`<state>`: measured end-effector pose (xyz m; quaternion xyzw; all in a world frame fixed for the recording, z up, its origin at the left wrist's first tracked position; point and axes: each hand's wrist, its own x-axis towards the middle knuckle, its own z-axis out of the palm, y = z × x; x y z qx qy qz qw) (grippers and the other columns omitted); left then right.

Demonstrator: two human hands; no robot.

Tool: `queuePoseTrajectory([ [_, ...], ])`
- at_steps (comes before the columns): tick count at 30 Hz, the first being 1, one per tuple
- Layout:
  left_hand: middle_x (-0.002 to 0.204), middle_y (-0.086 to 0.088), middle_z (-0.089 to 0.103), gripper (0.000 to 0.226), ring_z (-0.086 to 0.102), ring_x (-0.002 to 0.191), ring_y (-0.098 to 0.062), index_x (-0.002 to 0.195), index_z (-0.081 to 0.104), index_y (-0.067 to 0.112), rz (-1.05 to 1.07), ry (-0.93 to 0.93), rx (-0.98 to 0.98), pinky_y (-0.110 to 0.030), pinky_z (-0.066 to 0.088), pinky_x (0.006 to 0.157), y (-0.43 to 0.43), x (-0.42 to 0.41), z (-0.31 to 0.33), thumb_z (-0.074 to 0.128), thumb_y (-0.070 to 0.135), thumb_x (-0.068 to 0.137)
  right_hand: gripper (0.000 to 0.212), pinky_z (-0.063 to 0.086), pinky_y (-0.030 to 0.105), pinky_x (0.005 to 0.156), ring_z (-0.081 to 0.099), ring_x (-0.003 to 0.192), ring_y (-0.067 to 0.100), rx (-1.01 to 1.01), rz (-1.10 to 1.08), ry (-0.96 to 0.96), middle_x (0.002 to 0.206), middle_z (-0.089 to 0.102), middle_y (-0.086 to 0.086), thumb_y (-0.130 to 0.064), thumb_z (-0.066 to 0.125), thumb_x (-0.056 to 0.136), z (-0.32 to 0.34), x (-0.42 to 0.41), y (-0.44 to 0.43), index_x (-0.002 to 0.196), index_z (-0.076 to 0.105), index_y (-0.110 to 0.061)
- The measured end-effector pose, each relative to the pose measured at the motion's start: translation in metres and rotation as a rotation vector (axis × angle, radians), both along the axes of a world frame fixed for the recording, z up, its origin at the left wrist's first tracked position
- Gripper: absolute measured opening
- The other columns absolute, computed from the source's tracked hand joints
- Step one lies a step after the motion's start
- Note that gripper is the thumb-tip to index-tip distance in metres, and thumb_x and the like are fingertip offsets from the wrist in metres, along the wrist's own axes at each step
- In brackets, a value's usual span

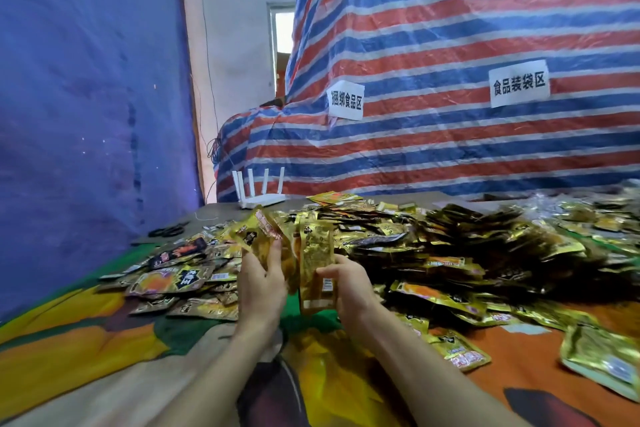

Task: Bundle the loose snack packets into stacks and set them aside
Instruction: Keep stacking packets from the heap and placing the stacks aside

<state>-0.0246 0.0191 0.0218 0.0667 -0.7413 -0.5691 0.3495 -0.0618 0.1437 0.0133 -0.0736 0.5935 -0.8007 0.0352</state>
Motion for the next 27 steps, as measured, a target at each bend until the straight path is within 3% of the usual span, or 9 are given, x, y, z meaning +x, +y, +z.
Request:
queuePoseTrajectory([
  [2,0.073,-0.005,0.051,0.039,0.05,0.066,-0.02,0.078,0.048,0.013,0.04,0.046,0.032,-0.038,0.041,0.061,0.007,-0.001,-0.009,0.05,0.044,0.101,0.024,0.062,0.045,0.066,0.07,0.099,0.032,0.043,-0.005,0.008,0.105,0.074,0.014,0.004,0.054,0.088,-0.002,0.001,0.0,0.096,0.072,-0.01],
  [7,0.071,0.0,0.045,0.034,0.048,0.062,-0.018,0.079,0.044,0.016,-0.027,-0.031,-0.007,-0.028,0.037,0.049,-0.005,-0.001,-0.017,0.053,0.041,0.1,0.029,0.055,0.057,0.094,0.069,0.101,0.027,0.125,-0.064,0.042,0.095,0.077,0.005,0.002,0.054,0.086,-0.002,-0.001,0.0,0.098,0.073,-0.016],
  [9,0.077,0.001,0.048,0.031,0.047,0.068,-0.015,0.082,0.044,0.018,-0.052,-0.154,-0.049,-0.032,0.033,0.055,-0.006,-0.001,-0.022,0.054,0.041,0.101,0.029,0.056,0.055,0.092,0.069,0.101,0.027,0.112,-0.066,0.049,0.094,0.078,0.004,0.002,0.054,0.087,-0.002,-0.001,-0.001,0.099,0.073,-0.016],
  [13,0.09,-0.007,0.064,0.016,0.061,0.084,-0.021,0.094,0.056,0.017,-0.164,-0.165,0.035,-0.043,0.054,0.077,-0.001,0.006,-0.018,0.061,0.032,0.097,0.029,0.06,0.039,0.071,0.072,0.089,0.021,0.105,-0.062,0.052,0.088,0.078,0.0,0.001,0.052,0.089,-0.006,0.0,-0.003,0.098,0.072,-0.017],
  [16,0.097,-0.009,0.068,0.035,0.06,0.1,-0.033,0.102,0.062,0.014,-0.105,-0.16,-0.011,-0.053,0.051,0.09,0.001,0.011,-0.015,0.063,0.042,0.082,0.027,0.057,0.03,0.062,0.073,0.079,0.012,0.138,-0.092,0.088,0.088,0.077,-0.002,-0.001,0.053,0.09,-0.005,0.001,0.0,0.101,0.07,-0.019],
  [19,0.072,0.004,0.068,0.007,0.064,0.076,-0.021,0.093,0.064,0.018,-0.158,-0.061,0.038,-0.035,0.055,0.065,-0.001,0.014,-0.013,0.066,0.021,0.087,0.024,0.058,0.029,0.061,0.073,0.083,0.014,0.17,-0.054,0.14,0.092,0.076,-0.001,-0.002,0.054,0.092,-0.007,0.002,0.002,0.105,0.066,-0.019],
  [23,0.067,0.012,0.064,0.012,0.063,0.064,0.001,0.102,0.06,0.01,-0.176,0.014,0.081,-0.007,0.04,0.046,-0.001,0.012,-0.015,0.064,0.012,0.091,0.026,0.062,0.041,0.067,0.075,0.085,0.022,0.134,0.013,0.138,0.093,0.077,0.004,-0.002,0.052,0.092,-0.009,0.002,-0.003,0.111,0.065,-0.015],
  [25,0.084,0.015,0.061,0.025,0.063,0.081,0.011,0.111,0.045,0.029,-0.221,0.009,0.111,-0.005,0.045,0.057,0.001,0.012,-0.015,0.062,0.02,0.095,0.027,0.061,0.041,0.067,0.074,0.083,0.023,0.119,0.042,0.122,0.088,0.078,0.001,-0.003,0.051,0.093,-0.009,0.002,-0.006,0.111,0.065,-0.017],
  [27,0.099,0.007,0.065,0.027,0.067,0.099,-0.011,0.107,0.039,0.043,-0.313,-0.023,0.185,-0.028,0.056,0.081,0.002,0.01,-0.017,0.059,0.041,0.089,0.027,0.06,0.041,0.07,0.073,0.087,0.027,0.126,0.081,0.099,0.09,0.078,0.002,-0.005,0.051,0.093,-0.01,0.004,-0.008,0.11,0.066,-0.02],
])
